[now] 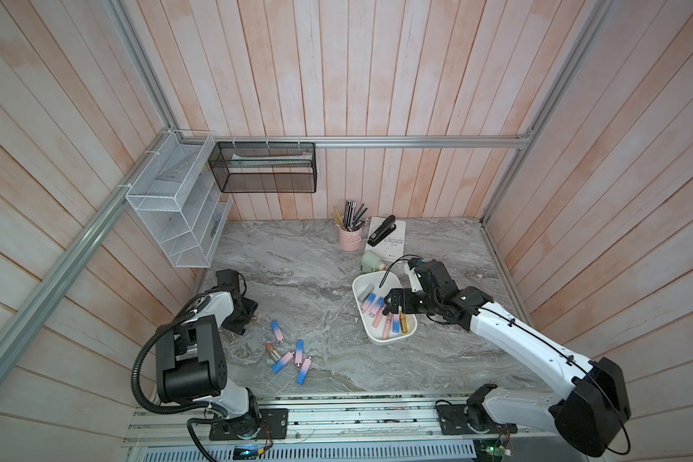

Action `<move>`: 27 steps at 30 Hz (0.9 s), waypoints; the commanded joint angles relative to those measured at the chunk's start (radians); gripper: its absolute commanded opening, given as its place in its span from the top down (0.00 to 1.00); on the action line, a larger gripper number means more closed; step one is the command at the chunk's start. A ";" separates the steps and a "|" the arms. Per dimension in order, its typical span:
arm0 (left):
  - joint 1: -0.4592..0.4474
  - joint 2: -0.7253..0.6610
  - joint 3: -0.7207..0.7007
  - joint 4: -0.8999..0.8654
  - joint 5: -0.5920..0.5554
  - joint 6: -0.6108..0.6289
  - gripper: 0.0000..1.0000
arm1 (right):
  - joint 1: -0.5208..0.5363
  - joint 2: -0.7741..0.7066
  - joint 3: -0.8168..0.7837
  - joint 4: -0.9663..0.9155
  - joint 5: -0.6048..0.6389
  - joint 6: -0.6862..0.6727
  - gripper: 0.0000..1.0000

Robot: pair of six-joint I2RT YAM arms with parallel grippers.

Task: Put the lipstick into the storage box
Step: Pick up the lipstick at the center of the board.

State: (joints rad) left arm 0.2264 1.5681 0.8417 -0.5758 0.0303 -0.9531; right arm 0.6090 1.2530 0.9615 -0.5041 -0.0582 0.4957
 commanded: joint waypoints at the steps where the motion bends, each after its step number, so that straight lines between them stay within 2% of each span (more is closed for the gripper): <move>1: 0.005 0.044 -0.013 0.030 0.031 0.019 0.44 | 0.013 0.028 0.042 0.020 0.001 0.019 0.02; 7: 0.005 0.068 -0.039 0.033 0.032 0.059 0.46 | 0.018 0.074 0.073 0.018 0.005 0.031 0.02; 10: 0.007 0.089 -0.048 0.043 0.052 0.068 0.55 | 0.020 0.095 0.091 0.021 0.006 0.030 0.02; 13: 0.006 0.111 -0.055 0.047 0.068 0.081 0.69 | 0.021 0.120 0.111 0.021 0.005 0.027 0.02; 17: 0.007 0.119 -0.066 0.048 0.084 0.102 0.79 | 0.026 0.136 0.123 0.027 0.009 0.032 0.02; 27: 0.005 0.057 -0.113 0.034 0.138 0.154 0.80 | 0.037 0.137 0.111 0.024 0.021 0.048 0.02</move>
State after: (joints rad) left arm 0.2401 1.5799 0.8017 -0.4282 0.1078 -0.8314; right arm 0.6407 1.3876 1.0565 -0.4854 -0.0536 0.5320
